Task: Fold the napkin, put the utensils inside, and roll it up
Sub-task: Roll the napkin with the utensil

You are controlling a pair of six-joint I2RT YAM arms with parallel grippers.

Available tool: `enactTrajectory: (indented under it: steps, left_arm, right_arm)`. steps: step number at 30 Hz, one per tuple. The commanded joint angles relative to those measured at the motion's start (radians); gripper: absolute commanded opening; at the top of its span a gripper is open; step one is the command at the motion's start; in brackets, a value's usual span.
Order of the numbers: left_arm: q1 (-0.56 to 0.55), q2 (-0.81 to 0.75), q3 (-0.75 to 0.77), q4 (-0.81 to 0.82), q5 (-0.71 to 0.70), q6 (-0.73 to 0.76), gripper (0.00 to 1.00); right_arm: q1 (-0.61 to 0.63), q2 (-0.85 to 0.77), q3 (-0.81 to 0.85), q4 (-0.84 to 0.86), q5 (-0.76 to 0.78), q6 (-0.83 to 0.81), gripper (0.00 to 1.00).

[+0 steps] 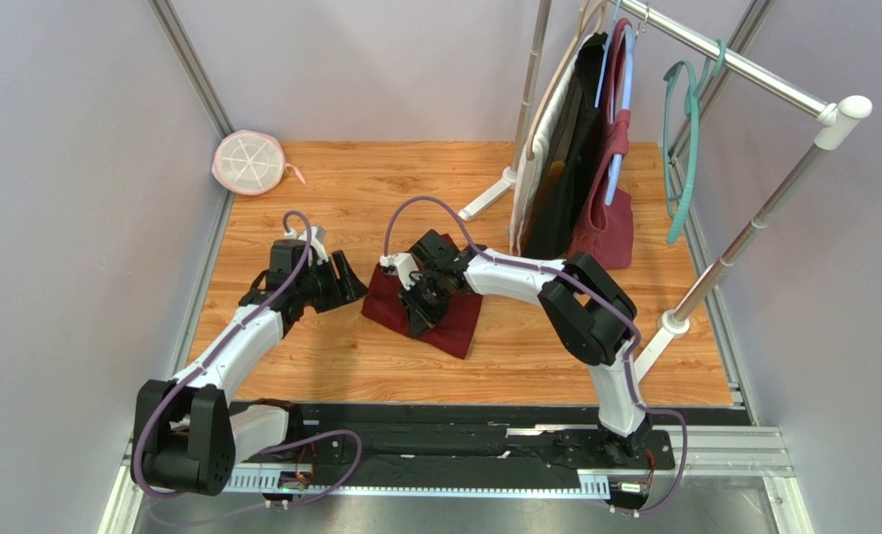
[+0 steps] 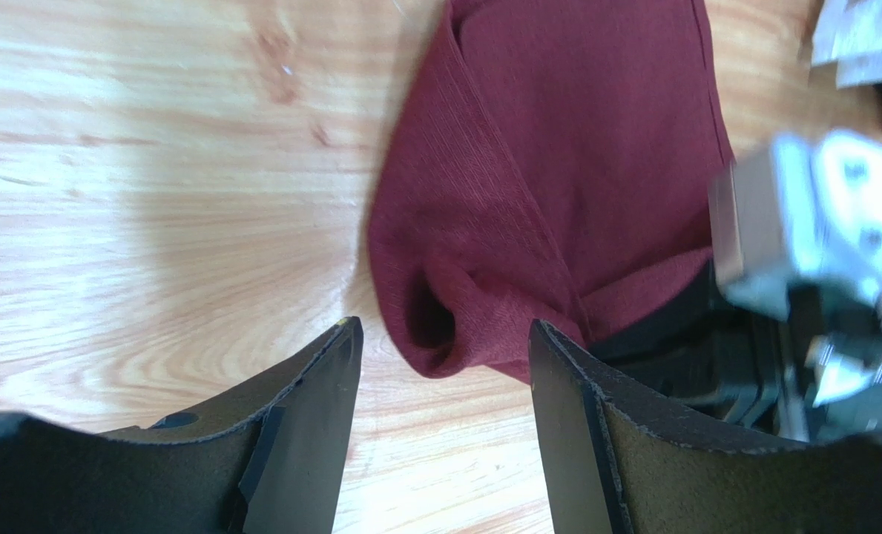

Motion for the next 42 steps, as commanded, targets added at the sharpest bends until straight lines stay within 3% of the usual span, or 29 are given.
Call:
enactTrajectory:
  steps: [1, 11, 16, 21, 24, 26, 27, 29, 32, 36, 42]
  left_arm:
    - [-0.011, 0.021, -0.034, 0.151, 0.076, -0.013, 0.65]
    - [-0.048, 0.084, -0.030, 0.214, 0.057, 0.004, 0.64]
    - [-0.063, 0.135, 0.005, 0.139, 0.002, 0.012, 0.56]
    - [-0.071, 0.168, 0.001, 0.171, 0.042, -0.004, 0.50]
    - [-0.074, 0.196, -0.001, 0.183, 0.076, -0.015, 0.42]
    - [-0.074, 0.210, 0.001, 0.171, 0.079, -0.011, 0.25]
    - [-0.074, 0.221, 0.007, 0.154, 0.076, -0.010, 0.09]
    - [-0.074, 0.230, 0.016, 0.131, 0.051, -0.007, 0.00]
    - [-0.074, 0.245, 0.054, 0.058, -0.014, 0.002, 0.00]
    - [-0.074, 0.282, 0.097, 0.001, -0.047, 0.021, 0.00]
    - [-0.074, 0.329, 0.154, -0.059, -0.068, 0.042, 0.00]
  right_arm:
    - [-0.020, 0.124, 0.057, -0.157, -0.178, 0.036, 0.00]
    - [-0.054, 0.216, 0.113, -0.182, -0.244, 0.081, 0.00]
    - [-0.077, 0.225, 0.114, -0.180, -0.250, 0.089, 0.00]
    - [-0.090, 0.239, 0.125, -0.182, -0.256, 0.098, 0.00]
    - [-0.095, 0.247, 0.130, -0.179, -0.258, 0.102, 0.00]
    - [-0.100, 0.250, 0.131, -0.177, -0.255, 0.108, 0.00]
    - [-0.104, 0.251, 0.133, -0.176, -0.256, 0.112, 0.00]
    - [-0.110, 0.244, 0.133, -0.173, -0.259, 0.115, 0.00]
    - [-0.116, 0.206, 0.123, -0.168, -0.262, 0.118, 0.11]
    - [-0.127, 0.121, 0.104, -0.160, -0.241, 0.122, 0.42]
    - [-0.133, -0.056, 0.073, -0.125, -0.124, 0.138, 0.51]
